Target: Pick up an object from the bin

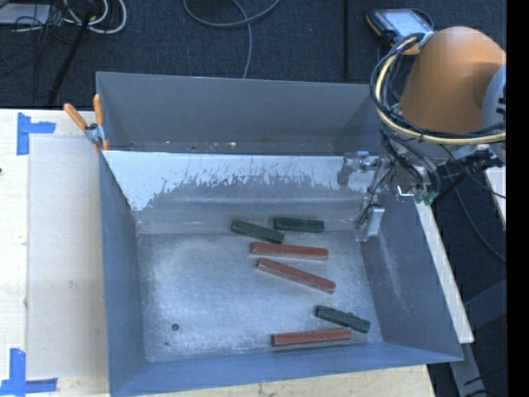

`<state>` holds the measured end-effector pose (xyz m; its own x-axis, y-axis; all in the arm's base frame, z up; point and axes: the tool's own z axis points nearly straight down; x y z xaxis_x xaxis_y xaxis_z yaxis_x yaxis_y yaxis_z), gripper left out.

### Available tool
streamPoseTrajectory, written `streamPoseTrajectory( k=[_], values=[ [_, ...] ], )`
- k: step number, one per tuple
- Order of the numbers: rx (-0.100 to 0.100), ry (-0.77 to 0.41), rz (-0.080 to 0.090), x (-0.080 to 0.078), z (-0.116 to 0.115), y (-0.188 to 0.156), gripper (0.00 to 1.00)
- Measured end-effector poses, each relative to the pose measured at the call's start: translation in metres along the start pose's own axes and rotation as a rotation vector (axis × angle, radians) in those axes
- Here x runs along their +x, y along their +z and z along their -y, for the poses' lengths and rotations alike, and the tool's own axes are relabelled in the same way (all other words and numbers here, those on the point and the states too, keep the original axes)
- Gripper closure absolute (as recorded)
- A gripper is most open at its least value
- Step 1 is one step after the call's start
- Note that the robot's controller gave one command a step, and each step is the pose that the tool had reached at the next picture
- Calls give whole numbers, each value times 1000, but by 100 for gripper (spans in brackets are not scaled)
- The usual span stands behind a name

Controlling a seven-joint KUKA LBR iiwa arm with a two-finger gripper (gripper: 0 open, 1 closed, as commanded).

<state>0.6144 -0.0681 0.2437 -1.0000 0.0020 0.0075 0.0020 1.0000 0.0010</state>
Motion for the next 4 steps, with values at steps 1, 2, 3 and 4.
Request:
streamPoseTrajectory(
  k=[1, 2, 3, 4],
  values=[
    [1, -1, 8, -1, 0, -5, 0],
    [2, -13, 11, 9, -19, 74, 0],
    [0, 199, 5, 16, -36, 93, 0],
    [1, 125, 3, 60, -33, 109, 0]
  ],
)
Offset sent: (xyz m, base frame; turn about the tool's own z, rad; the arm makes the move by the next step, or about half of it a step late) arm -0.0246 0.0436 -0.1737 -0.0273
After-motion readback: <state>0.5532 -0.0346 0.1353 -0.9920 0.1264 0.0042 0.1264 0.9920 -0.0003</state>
